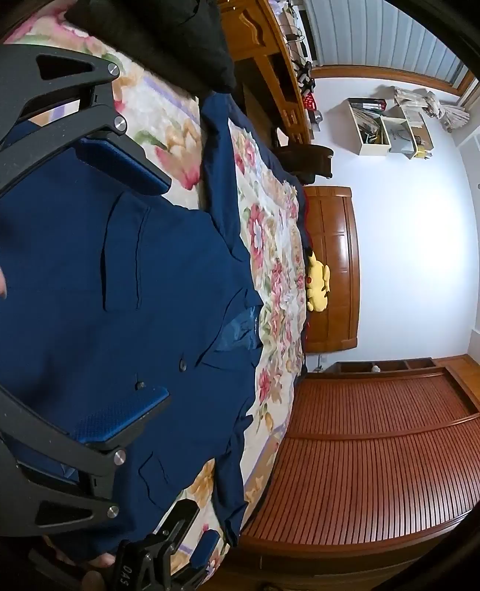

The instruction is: Fold large clothes

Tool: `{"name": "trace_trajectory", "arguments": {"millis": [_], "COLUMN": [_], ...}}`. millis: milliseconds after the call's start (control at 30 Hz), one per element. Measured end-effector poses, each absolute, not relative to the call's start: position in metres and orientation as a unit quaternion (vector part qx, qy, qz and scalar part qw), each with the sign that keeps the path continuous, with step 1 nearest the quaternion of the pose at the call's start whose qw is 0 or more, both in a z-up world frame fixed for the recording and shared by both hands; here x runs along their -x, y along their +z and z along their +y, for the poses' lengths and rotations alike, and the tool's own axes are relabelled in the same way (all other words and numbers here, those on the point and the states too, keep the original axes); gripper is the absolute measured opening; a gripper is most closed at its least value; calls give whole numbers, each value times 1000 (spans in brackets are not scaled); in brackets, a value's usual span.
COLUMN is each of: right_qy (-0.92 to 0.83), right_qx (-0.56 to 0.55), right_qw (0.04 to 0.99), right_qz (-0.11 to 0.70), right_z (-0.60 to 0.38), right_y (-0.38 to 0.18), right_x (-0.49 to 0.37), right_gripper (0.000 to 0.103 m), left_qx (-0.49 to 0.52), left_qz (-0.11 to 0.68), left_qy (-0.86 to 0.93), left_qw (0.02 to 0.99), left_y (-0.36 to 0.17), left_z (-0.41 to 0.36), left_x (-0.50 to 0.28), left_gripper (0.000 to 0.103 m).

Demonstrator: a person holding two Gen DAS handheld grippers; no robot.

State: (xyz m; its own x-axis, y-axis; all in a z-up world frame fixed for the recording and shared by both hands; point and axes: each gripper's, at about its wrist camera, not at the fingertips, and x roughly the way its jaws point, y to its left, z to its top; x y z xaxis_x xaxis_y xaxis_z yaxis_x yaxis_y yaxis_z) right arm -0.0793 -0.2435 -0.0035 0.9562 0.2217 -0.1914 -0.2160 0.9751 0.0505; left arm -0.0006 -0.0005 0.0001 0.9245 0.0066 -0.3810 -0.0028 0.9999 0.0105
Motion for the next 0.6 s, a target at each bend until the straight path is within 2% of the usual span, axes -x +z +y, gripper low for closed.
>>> {"name": "trace_trajectory", "arguments": {"millis": [600], "right_qy": [109], "right_qx": [-17], "right_qw": [989], "right_qz": [99], "right_z": [-245], "right_y": [-4], "right_x": [79], "right_gripper": [103], "left_qx": [0], "left_qz": [186], "left_qy": [11], "left_qw": [982], "left_y": [0], "left_z": [0], "left_x": [1], "left_gripper": [103]}}
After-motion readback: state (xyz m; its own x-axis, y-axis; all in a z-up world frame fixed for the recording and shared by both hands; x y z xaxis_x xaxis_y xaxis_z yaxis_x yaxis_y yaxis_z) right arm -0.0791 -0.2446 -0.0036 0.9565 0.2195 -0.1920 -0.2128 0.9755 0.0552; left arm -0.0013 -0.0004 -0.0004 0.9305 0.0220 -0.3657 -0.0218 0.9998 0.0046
